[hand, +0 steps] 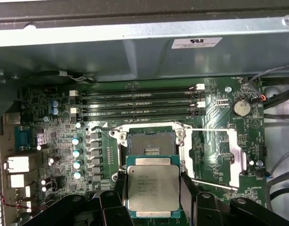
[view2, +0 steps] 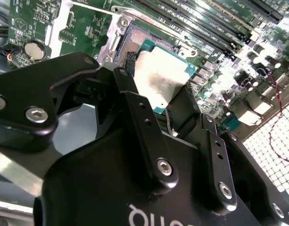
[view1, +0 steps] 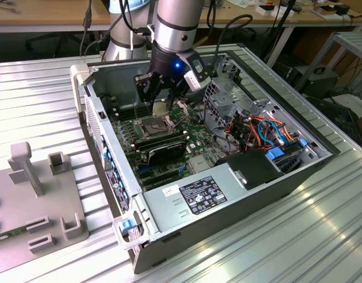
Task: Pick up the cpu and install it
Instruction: 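Pick up the cpu and move it towards the insertion slot, then place the cpu into insertion slot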
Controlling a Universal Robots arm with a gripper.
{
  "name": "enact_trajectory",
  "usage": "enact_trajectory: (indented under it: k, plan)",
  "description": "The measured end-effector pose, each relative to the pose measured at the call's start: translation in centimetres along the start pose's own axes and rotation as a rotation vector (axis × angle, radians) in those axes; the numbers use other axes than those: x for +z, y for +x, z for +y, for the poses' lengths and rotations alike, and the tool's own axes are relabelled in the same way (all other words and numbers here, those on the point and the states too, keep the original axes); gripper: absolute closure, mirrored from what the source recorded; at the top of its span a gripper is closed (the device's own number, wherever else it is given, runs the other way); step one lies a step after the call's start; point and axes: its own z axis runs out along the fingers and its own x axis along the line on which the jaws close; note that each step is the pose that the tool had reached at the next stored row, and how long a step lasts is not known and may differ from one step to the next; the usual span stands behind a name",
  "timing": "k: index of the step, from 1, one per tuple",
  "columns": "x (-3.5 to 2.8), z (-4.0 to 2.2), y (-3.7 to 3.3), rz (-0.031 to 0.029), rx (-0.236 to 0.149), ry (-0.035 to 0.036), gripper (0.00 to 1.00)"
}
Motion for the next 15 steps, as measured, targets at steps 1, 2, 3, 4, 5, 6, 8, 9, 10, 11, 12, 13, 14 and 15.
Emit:
enact_trajectory:
  k: [1,2,3,4,5,6,8,9,10,11,12,13,14,15]
  plan:
    - [0.00,0.00,0.00,0.0001,-0.001,0.0001,0.45]
    - [0.00,0.00,0.00,0.0001,-0.001,0.0002,0.45]
    - [0.00,0.01,0.00,0.0002,-0.001,0.0001,0.45]
    - [0.01,0.03,0.00,0.0001,-0.001,0.0001,0.45]
    - [0.02,0.08,0.01,0.0001,0.000,0.0001,0.45]
    - [0.03,0.09,0.01,0.0001,-0.001,0.0001,0.45]
    - [0.03,0.30,0.02,0.0002,-0.001,0.0001,0.45]
    - [0.03,0.30,0.02,0.0001,-0.001,0.0001,0.45]
    - [0.03,0.31,0.02,0.0001,-0.001,0.0001,0.45]
    - [0.03,0.31,0.02,0.0001,-0.001,0.0001,0.45]
    - [0.03,0.31,0.02,0.0001,-0.001,0.0000,0.45]
    - [0.03,0.31,0.02,0.0001,-0.001,0.0001,0.45]
    - [0.03,0.31,0.02,0.0001,-0.001,0.0000,0.45]
    - [0.03,0.32,0.02,0.0001,-0.001,0.0001,0.45]
